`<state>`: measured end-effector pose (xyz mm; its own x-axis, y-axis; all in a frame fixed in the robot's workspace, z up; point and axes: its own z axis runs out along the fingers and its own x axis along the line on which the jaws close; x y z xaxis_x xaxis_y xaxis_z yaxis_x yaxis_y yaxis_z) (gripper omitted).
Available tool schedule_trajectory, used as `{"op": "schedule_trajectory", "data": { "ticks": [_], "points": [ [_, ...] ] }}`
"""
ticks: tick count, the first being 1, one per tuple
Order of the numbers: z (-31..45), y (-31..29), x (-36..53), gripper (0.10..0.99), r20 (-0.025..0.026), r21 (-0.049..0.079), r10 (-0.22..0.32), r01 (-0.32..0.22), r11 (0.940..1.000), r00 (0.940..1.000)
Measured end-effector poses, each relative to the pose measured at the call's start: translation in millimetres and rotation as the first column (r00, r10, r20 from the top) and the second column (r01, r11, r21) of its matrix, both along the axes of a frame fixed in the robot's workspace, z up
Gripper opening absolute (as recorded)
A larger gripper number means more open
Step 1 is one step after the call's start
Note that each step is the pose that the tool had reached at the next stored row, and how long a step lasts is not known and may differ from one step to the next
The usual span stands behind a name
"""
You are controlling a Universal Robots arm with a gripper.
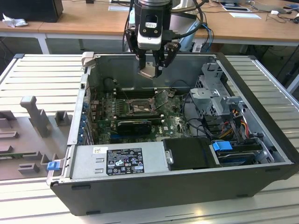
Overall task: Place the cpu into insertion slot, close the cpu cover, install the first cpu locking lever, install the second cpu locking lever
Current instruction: 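Place the cpu into insertion slot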
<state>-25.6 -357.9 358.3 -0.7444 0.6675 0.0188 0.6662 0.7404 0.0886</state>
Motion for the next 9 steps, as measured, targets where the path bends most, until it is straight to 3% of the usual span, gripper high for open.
{"op": "schedule_trajectory", "data": {
  "ticks": [3,9],
  "points": [
    [-0.8,0.0,0.0,0.529,0.0000,0.000,-0.061,0.061,0.9982,0.9982],
    [-2.3,0.0,0.0,0.529,0.0000,0.000,-0.158,0.158,0.9874,0.9874]
  ]
}}
